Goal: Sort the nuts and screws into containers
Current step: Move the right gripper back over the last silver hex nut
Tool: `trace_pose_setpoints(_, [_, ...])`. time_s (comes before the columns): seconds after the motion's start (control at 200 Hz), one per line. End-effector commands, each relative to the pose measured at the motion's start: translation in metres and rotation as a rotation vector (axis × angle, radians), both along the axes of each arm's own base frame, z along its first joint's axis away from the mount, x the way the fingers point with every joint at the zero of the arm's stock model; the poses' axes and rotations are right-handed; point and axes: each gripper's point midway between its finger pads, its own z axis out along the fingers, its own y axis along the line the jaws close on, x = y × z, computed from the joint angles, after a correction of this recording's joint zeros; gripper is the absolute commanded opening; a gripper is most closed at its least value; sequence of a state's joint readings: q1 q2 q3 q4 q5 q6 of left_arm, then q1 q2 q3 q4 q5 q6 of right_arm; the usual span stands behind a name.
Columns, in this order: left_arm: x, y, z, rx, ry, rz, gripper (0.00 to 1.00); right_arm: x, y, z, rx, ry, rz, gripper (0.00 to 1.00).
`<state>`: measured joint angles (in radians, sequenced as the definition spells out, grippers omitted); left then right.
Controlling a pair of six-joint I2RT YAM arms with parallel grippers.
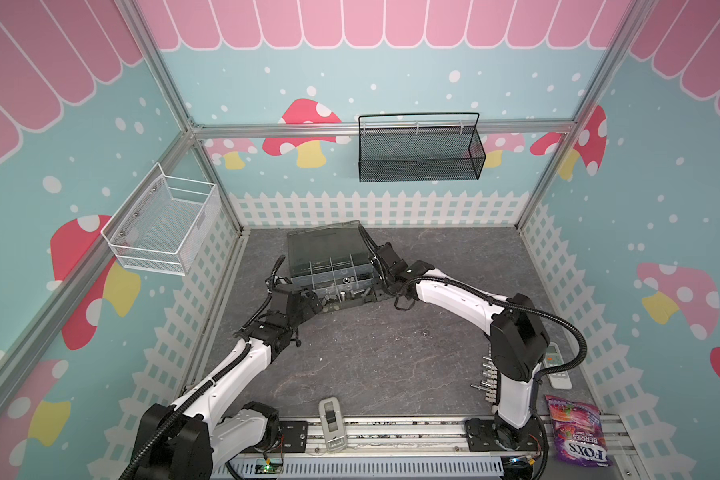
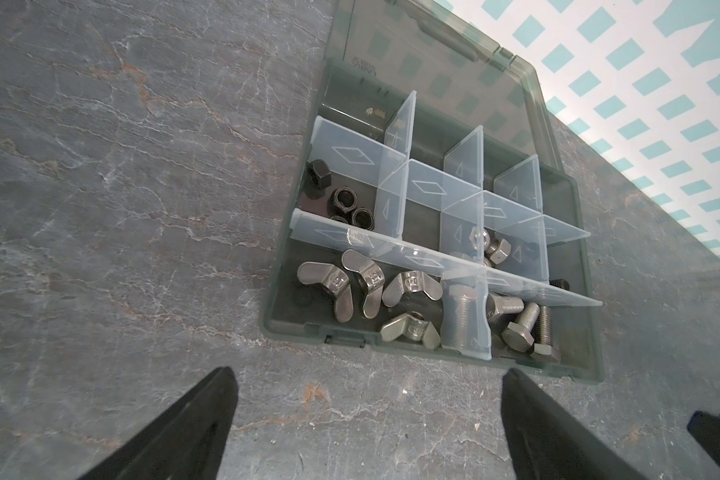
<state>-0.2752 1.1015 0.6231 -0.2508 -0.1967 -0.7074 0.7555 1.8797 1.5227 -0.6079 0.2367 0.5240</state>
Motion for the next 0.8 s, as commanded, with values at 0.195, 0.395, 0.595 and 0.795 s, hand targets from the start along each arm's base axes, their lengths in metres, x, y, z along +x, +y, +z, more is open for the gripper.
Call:
trace_pose_setpoints(0.195, [0.001, 0.004, -0.001, -0.005, 0.000, 0.022, 1.00, -0.050, -0.058, -0.011, -0.108, 0.078, -0.086, 0.46])
trace_pose_setpoints(0.395, [0.003, 0.000, -0.003, -0.024, 0.006, 0.013, 1.00, -0.073, -0.082, -0.023, -0.143, 0.129, -0.103, 0.51])
trace_pose_setpoints(0.595, [0.003, 0.000, -0.003, -0.026, 0.005, 0.013, 1.00, -0.092, -0.106, -0.046, -0.204, 0.208, -0.114, 0.55])
trace_pose_setpoints(0.795, [0.003, -0.002, -0.004, -0.032, 0.007, 0.011, 1.00, -0.104, -0.119, -0.063, -0.229, 0.263, -0.117, 0.56])
